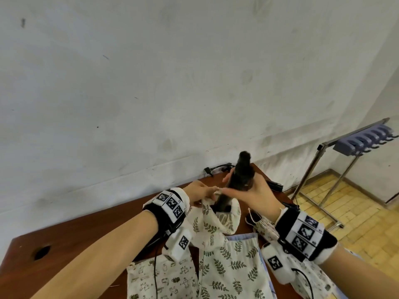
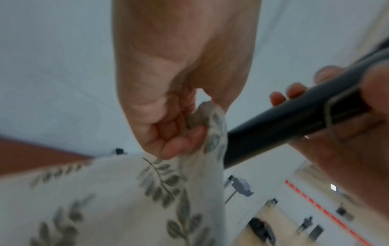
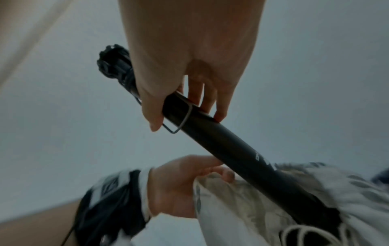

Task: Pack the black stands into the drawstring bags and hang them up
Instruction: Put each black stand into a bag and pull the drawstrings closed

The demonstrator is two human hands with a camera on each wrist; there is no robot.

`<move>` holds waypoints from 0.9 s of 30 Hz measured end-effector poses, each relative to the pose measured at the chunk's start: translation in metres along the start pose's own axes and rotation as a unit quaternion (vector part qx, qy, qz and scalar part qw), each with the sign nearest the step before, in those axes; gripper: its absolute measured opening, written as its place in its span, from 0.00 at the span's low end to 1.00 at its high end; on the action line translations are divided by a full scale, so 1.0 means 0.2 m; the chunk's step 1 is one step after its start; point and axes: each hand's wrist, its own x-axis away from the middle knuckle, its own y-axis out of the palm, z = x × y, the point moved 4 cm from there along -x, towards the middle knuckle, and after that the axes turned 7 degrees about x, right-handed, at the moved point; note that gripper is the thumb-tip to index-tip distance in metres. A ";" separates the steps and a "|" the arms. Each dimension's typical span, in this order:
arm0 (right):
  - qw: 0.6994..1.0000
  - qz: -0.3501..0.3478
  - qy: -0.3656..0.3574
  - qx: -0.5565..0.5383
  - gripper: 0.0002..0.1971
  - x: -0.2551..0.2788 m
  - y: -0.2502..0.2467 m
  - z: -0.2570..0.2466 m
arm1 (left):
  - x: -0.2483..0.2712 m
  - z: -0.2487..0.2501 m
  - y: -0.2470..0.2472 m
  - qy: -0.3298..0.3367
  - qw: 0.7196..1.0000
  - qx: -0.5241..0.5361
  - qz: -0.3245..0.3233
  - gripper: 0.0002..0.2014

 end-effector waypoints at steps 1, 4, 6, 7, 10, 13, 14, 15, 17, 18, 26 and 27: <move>0.999 0.027 0.021 -0.024 0.14 -0.01 -0.02 0.04 | 0.00 0.01 -0.01 0.023 0.999 -0.033 0.017 0.13; 0.985 0.101 0.102 -0.097 0.16 -0.03 -0.01 0.21 | 0.02 0.03 0.00 0.072 0.990 -0.125 0.008 0.08; 0.965 0.145 0.149 -0.163 0.19 -0.01 0.05 0.31 | 0.03 0.04 0.03 0.080 0.987 -0.137 0.015 0.04; 0.952 0.163 0.162 -0.200 0.20 0.01 0.09 0.34 | 0.04 0.06 0.04 0.082 0.988 -0.131 0.018 0.05; 0.926 0.200 0.189 -0.260 0.21 0.03 0.20 0.41 | 0.05 0.09 0.10 0.093 0.988 -0.124 -0.016 0.14; 0.912 0.166 0.224 -0.301 0.14 0.04 0.26 0.44 | 0.06 0.07 0.09 0.091 0.983 -0.159 -0.010 0.17; 0.910 0.135 0.236 -0.314 0.11 0.04 0.28 0.44 | 0.06 0.08 0.06 0.097 0.984 -0.148 0.015 0.17; 0.908 0.100 0.248 -0.321 0.08 0.04 0.31 0.44 | 0.07 0.09 0.03 0.105 0.985 -0.132 0.042 0.17; 0.912 0.044 0.261 -0.315 0.07 0.06 0.36 0.45 | 0.08 0.10 -0.02 0.116 0.987 -0.097 0.055 0.18; 0.916 0.031 0.261 -0.303 0.08 0.07 0.39 0.46 | 0.09 0.11 -0.02 0.113 0.989 -0.084 0.033 0.18; 0.943 -0.088 0.250 -0.200 0.21 -0.01 0.53 0.50 | 0.15 0.06 -0.06 0.095 0.990 0.098 0.038 0.18; 0.954 -0.110 0.238 -0.144 0.26 -0.01 0.54 0.51 | 0.15 0.06 -0.08 0.083 0.990 0.094 0.062 0.21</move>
